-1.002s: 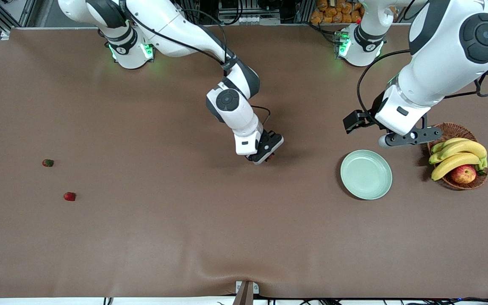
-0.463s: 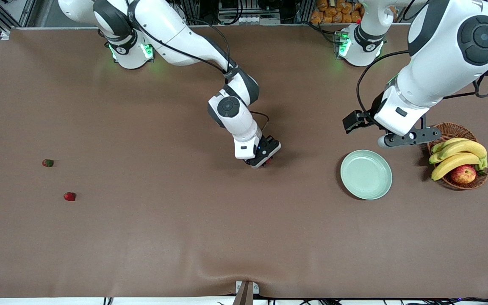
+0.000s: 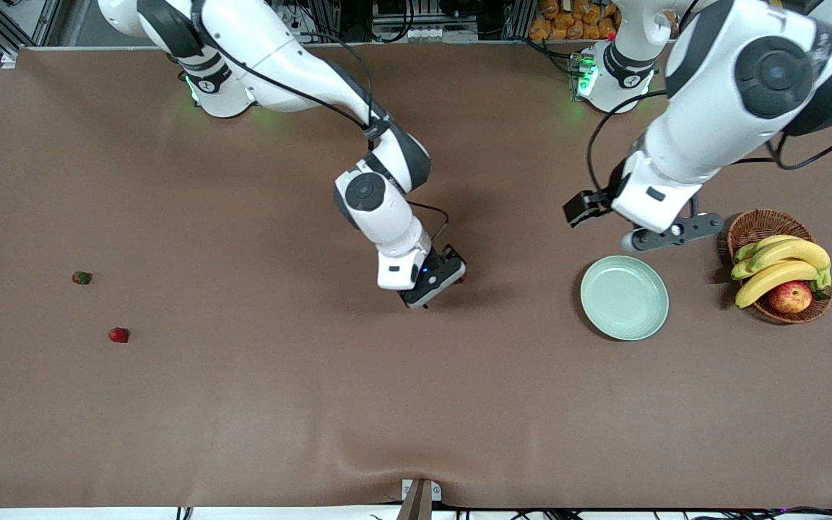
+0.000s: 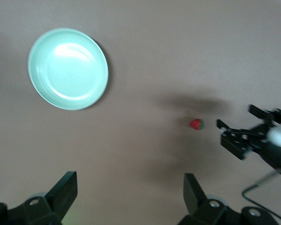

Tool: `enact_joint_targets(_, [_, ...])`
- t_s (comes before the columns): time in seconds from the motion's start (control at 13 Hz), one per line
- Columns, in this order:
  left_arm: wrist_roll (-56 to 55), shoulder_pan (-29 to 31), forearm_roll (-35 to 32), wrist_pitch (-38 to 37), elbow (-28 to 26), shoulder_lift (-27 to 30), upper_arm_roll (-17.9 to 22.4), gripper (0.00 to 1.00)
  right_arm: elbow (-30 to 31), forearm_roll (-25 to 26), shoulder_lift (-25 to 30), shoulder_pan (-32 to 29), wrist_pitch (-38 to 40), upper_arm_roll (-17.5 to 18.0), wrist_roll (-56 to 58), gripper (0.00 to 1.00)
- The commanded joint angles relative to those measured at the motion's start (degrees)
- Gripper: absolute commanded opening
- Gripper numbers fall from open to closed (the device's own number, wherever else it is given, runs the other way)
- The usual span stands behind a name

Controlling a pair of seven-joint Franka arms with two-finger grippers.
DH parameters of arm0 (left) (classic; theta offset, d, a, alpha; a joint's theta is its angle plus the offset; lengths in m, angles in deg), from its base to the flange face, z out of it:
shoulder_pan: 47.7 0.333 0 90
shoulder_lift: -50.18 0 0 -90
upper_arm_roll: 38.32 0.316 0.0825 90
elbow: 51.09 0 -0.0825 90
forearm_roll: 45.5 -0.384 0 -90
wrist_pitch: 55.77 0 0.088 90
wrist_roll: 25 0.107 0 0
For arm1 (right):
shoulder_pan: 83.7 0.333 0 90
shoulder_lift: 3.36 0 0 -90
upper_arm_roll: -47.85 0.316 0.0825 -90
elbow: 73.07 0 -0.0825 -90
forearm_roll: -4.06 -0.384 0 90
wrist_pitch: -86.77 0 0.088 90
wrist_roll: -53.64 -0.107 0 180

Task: Collect all strawberries into plate
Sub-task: 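Lower the strawberry onto the table and open the right gripper, then grasp the strawberry with the left gripper while the right gripper reaches another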

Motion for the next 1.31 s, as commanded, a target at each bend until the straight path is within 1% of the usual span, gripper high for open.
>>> enact_joint_targets(0.0, [-12.2, -4.1, -1.2, 5.1, -0.8, -3.7, -0.1, 1.00, 1.3, -0.8, 5.9, -7.6, 10.6, 0.7, 0.3, 1.00])
enact_joint_targets(0.15, [-20.2, -7.6, -5.8, 8.3, -0.8, -7.6, -0.1, 1.00, 1.5, 0.0, 7.6, -13.8, 18.0, 0.4, 0.6, 1.00])
enact_joint_targets(0.23, [-25.5, -9.5, -7.7, 9.9, -0.7, -10.0, -0.1, 1.00, 1.9, 0.3, 7.7, -16.6, 21.9, -0.6, 1.0, 1.00])
enact_joint_targets(0.31, [-31.2, -10.5, -8.4, 11.8, -0.7, -12.2, -0.1, 1.00, 2.0, 1.7, 7.6, -19.1, 23.9, -2.3, 1.3, 1.00])
enact_joint_targets(0.46, [-39.2, -12.7, -9.2, 16.3, -0.7, -16.1, 0.0, 1.00, 2.0, 5.6, 7.3, -24.7, 25.5, -4.8, 4.9, 1.00])
enact_joint_targets(0.54, [-43.6, -13.5, -10.3, 18.1, -0.6, -17.8, -0.1, 1.00, 2.0, 6.9, 7.2, -28.2, 25.9, -4.8, 8.4, 1.00])
enact_joint_targets(0.69, [-53.5, -14.8, -13.4, 20.9, -0.5, -20.6, 0.0, 1.00, 2.1, 8.6, 6.4, -35.8, 25.8, -4.9, 18.9, 1.00])
enact_joint_targets(0.85, [-60.2, -16.5, -14.8, 22.9, -0.6, -23.9, 0.1, 1.00, 2.1, 10.6, 5.5, -41.9, 25.5, -4.9, 28.3, 1.00])
enact_joint_targets(0.93, [-63.7, -17.2, -15.0, 23.8, -0.6, -25.2, 0.3, 1.00, 2.1, 12.7, 4.9, -44.0, 25.4, -4.9, 31.0, 1.00])
enact_joint_targets(1.08, [-71.7, -17.9, -18.2, 25.4, -0.5, -27.2, 0.2, 1.00, 2.3, 17.9, 4.2, -46.7, 25.4, -4.8, 34.7, 1.00])
enact_joint_targets(1.23, [-79.6, -18.8, -20.8, 26.3, -0.2, -30.0, 0.3, 1.00, 4.3, 18.7, 4.2, -48.2, 24.9, -4.8, 38.0, 1.00])
